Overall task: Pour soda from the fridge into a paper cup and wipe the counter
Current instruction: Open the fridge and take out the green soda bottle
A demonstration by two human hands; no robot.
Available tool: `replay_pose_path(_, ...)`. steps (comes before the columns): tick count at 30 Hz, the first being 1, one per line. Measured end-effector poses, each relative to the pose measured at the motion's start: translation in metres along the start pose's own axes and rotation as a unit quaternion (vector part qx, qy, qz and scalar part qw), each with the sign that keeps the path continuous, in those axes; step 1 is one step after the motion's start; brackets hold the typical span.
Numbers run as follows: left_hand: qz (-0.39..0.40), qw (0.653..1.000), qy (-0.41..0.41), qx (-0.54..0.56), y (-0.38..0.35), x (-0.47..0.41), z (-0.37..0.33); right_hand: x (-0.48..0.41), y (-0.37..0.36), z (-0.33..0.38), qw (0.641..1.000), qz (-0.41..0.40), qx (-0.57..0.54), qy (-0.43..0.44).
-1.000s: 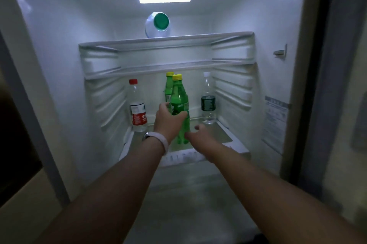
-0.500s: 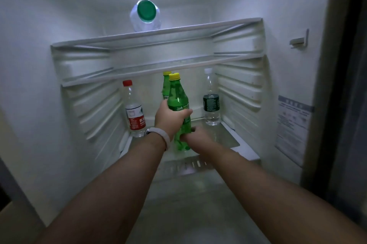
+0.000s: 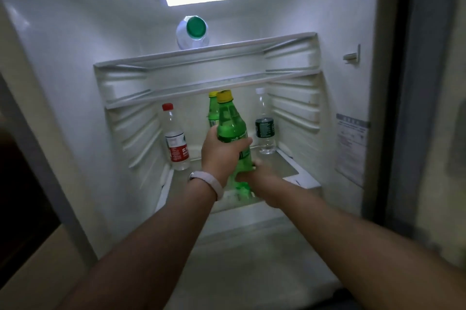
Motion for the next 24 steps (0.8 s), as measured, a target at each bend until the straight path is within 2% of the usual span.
replay_pose_path(15, 0.088, 0.993, 0.003, 0.078, 0.012, 0.138, -0.057, 0.147, -0.002, -0.022, 0.997, -0.01, -0.082, -0.001)
replay_pose_path(20, 0.136, 0.989, -0.029, 0.049, 0.009, 0.188, -0.08, 0.206, -0.003, -0.031, 0.994, -0.022, -0.107, -0.003)
replay_pose_path(24, 0.174, 0.983, -0.025, 0.047, 0.003, 0.224, -0.088, 0.249, -0.001, -0.046, 0.992, -0.037, -0.124, -0.011)
Point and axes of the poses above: each hand's wrist, its own x-axis away from the middle knuckle, its own y-axis out of the back of the hand, z = x × y, the point moved 8 cm from there along -x, towards the middle knuckle, and after that the axes turned 15 degrees about x, right-handed, at the moved point
